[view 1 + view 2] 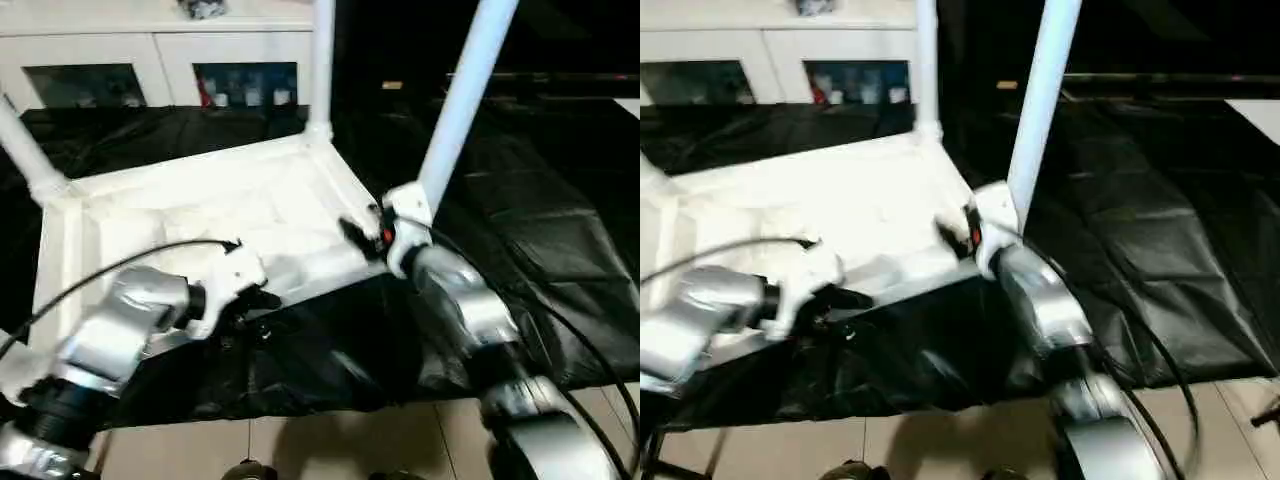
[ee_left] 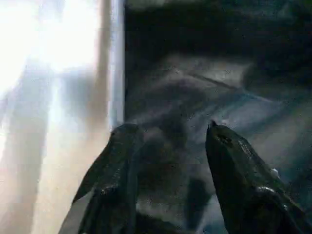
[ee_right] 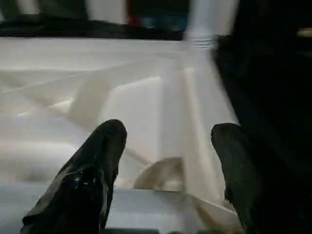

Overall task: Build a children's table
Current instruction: Rotate table base

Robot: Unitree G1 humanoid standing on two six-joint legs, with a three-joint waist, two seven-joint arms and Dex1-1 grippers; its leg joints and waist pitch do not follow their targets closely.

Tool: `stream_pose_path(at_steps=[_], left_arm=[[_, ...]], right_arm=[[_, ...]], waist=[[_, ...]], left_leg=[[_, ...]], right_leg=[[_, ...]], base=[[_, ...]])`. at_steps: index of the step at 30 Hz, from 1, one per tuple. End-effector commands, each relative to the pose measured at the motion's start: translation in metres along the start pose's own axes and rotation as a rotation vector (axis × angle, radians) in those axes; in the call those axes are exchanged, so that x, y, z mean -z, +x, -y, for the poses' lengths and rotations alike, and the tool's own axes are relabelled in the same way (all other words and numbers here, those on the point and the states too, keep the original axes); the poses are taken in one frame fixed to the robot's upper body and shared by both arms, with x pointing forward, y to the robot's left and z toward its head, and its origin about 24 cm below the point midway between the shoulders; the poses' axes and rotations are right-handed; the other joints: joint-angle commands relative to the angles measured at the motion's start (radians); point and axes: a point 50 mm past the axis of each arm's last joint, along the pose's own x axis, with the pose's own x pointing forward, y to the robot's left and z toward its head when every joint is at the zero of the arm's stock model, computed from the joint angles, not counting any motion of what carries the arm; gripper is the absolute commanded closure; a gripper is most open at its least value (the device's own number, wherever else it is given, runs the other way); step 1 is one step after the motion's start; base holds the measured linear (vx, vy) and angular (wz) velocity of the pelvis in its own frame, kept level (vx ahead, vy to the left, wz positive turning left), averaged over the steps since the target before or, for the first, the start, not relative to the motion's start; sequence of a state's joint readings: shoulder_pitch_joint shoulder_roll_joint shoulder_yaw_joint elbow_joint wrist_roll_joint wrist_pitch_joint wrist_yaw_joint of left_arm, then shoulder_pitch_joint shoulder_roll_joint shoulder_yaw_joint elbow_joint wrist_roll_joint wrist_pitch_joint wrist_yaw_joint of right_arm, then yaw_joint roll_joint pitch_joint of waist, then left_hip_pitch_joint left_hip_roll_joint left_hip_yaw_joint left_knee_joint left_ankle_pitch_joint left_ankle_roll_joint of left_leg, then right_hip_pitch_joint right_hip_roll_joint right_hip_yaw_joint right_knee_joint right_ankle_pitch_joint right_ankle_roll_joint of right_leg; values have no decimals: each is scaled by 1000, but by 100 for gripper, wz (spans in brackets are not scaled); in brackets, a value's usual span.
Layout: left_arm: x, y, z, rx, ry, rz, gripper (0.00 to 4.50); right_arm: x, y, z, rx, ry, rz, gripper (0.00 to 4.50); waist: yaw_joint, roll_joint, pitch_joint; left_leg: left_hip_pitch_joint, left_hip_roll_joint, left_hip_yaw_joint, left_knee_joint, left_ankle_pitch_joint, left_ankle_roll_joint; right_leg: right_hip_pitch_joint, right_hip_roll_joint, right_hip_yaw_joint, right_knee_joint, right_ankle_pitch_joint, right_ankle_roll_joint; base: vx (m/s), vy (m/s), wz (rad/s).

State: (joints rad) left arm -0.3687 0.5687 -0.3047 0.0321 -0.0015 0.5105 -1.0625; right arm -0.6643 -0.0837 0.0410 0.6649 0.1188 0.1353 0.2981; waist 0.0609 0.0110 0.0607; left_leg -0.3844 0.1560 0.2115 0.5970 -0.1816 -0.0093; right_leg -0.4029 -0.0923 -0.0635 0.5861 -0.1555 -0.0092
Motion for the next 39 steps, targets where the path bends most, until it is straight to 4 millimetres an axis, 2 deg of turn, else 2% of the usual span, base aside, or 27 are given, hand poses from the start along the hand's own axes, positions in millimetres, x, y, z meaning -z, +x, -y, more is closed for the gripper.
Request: stream_pose_path(at_steps=[1, 2, 4, 5, 6, 7, 8, 10, 11, 13, 15, 16, 17, 18, 20, 23, 24, 26, 27, 29, 30, 32, 33, 34, 35, 37, 39], left_arm=[[10, -1, -8, -84, -1, -82, 180], [11, 0, -10, -109, 9, -94, 180], [10, 1, -15, -164, 34, -105, 172], [8, 1, -16, -178, 36, -95, 147], [7, 2, -17, -182, 36, -84, 143], [5, 2, -17, -189, 44, -73, 138], [3, 2, -18, -196, 52, -63, 126], [1, 3, -19, -209, 62, -48, 112], [-1, 3, -20, -224, 67, -31, 99], [-1, 3, -20, -231, 71, -25, 96], [-2, 4, -21, -249, 82, -14, 74], [-3, 5, -22, -271, 82, 7, 62], [-4, 5, -22, -287, 81, 21, 62], [-6, 4, -22, -313, 78, 57, 53], [-6, -6, -19, -386, 28, 155, 30], [-3, -19, -15, -459, -35, 219, 16], [1, -28, -13, -512, -77, 253, 10], [3, -34, -12, -550, -107, 277, 4], [5, -43, -7, -618, -161, 345, 4], [10, -50, 0, -676, -193, 388, 4], [13, -52, 4, -704, -196, 390, 4], [16, -56, 7, -746, -212, 401, 4], [18, -58, 9, -761, -230, 411, 4], [21, -62, 14, -774, -262, 427, 4], [22, -63, 15, -776, -267, 429, 4], [26, -67, 20, -789, -285, 446, 1], [36, -73, 28, -816, -346, 473, 0]], right_arm=[[1, -4, 23, 135, 22, 4, 127], [0, -4, 28, 168, 31, 7, 127], [-1, -6, 40, 230, 35, 10, 127], [-2, -7, 46, 253, 33, 13, 127], [-2, -8, 50, 266, 34, 14, 127], [-2, -10, 56, 295, 33, 11, 127], [-2, -12, 64, 326, 35, 10, 127], [-2, -16, 75, 370, 39, 11, 127], [-4, -22, 90, 424, 35, 13, 127], [-5, -25, 95, 444, 35, 15, 127], [-7, -30, 106, 481, 21, 17, 127], [-9, -34, 113, 500, 17, 19, 127], [-10, -36, 118, 511, 15, 22, 127], [-11, -39, 123, 528, 9, 23, 127], [-12, -43, 128, 528, -2, 29, 127], [-12, -44, 126, 480, -32, 39, 127], [-11, -43, 121, 420, -48, 44, 127], [-10, -42, 117, 379, -57, 47, 127], [-7, -42, 107, 292, -69, 52, 127], [-5, -44, 95, 205, -70, 59, 127], [-4, -45, 89, 164, -70, 66, 127], [-3, -48, 83, 120, -66, 70, 127], [-3, -50, 79, 97, -63, 68, 127], [0, -55, 74, 67, -61, 57, 127], [0, -56, 74, 63, -61, 55, 127], [1, -62, 69, 32, -53, 52, 110], [3, -76, 64, -3, -33, 41, 100]], waist=[[-5, 8, -69], [-4, 11, -68], [-3, 7, -67], [-3, 7, -67], [-1, 11, -66], [0, 9, -66], [1, 11, -67], [5, 12, -67], [10, 12, -67], [18, 15, -69], [18, 11, -70], [20, 18, -74], [18, 16, -75], [17, 19, -76], [15, 17, -80], [11, 17, -84], [7, 15, -81], [6, 15, -78], [3, 14, -79], [0, 18, -76], [-2, 16, -76], [-2, 20, -73], [-1, 19, -69], [2, 26, -67], [1, 22, -63], [-2, 23, -58], [-1, 22, -57]], left_leg=[[40, 71, -42, -89, -313, -79], [40, 71, -42, -88, -317, -78], [40, 70, -41, -86, -331, -75], [40, 70, -41, -86, -338, -74], [43, 71, -41, -85, -356, -80], [45, 71, -42, -84, -366, -83], [46, 70, -41, -83, -372, -85], [50, 70, -40, -81, -382, -85], [50, 70, -40, -81, -383, -85], [52, 69, -38, -80, -380, -85], [41, 69, -41, -82, -363, -82], [39, 68, -41, -80, -338, -78], [36, 68, -41, -80, -329, -76], [36, 68, -39, -78, -322, -73], [18, 67, -40, -72, -256, -47], [17, 65, -36, -63, -197, -7], [13, 65, -33, -61, -189, 21], [11, 67, -35, -63, -196, 31], [11, 70, -36, -62, -194, 37], [10, 74, -37, -64, -196, 47], [11, 76, -39, -67, -203, 62], [18, 76, -38, -69, -242, 57], [21, 77, -38, -72, -280, 38], [25, 78, -40, -75, -309, 19], [23, 79, -42, -80, -335, 3], [28, 76, -44, -83, -394, -19], [28, 78, -48, -86, -418, -31]], right_leg=[[24, -65, 51, -58, -305, -183], [23, -64, 52, -59, -305, -182], [21, -63, 52, -60, -320, -181], [21, -65, 52, -62, -333, -180], [18, -65, 52, -65, -354, -176], [17, -64, 51, -65, -362, -175], [16, -63, 50, -66, -366, -174], [13, -62, 50, -67, -370, -174], [14, -60, 49, -67, -365, -175], [12, -59, 48, -65, -350, -175], [21, -58, 46, -60, -321, -178], [24, -60, 46, -54, -287, -182], [25, -59, 44, -54, -272, -186], [27, -58, 43, -54, -248, -195], [42, -61, 42, -40, -170, -217], [43, -57, 39, -34, -102, -241], [43, -55, 38, -37, -104, -250], [45, -57, 38, -41, -132, -246], [47, -58, 38, -39, -133, -250], [48, -56, 38, -42, -131, -248], [45, -52, 37, -44, -142, -240], [39, -50, 37, -53, -198, -234], [36, -50, 39, -59, -255, -223], [33, -51, 40, -61, -293, -210], [32, -49, 40, -65, -323, -190], [25, -48, 40, -73, -397, -163], [25, -52, 42, -78, -432, -136]], base=[[0, 0, 0], [0, 0, 0], [0, 0, 0], [0, 0, 0], [0, 0, 0], [0, 0, 0], [0, 0, 0], [0, 0, 0], [0, 0, 0], [0, 0, 0], [0, 0, 0], [0, 0, 0], [0, 0, 0], [0, 0, 0], [0, 0, 0], [0, 0, 0], [0, 0, 0], [0, 0, 0], [0, 0, 0], [0, 0, 0], [0, 0, 0], [0, 0, 0], [0, 0, 0], [0, 0, 0], [0, 0, 0], [0, 0, 0], [0, 0, 0]])
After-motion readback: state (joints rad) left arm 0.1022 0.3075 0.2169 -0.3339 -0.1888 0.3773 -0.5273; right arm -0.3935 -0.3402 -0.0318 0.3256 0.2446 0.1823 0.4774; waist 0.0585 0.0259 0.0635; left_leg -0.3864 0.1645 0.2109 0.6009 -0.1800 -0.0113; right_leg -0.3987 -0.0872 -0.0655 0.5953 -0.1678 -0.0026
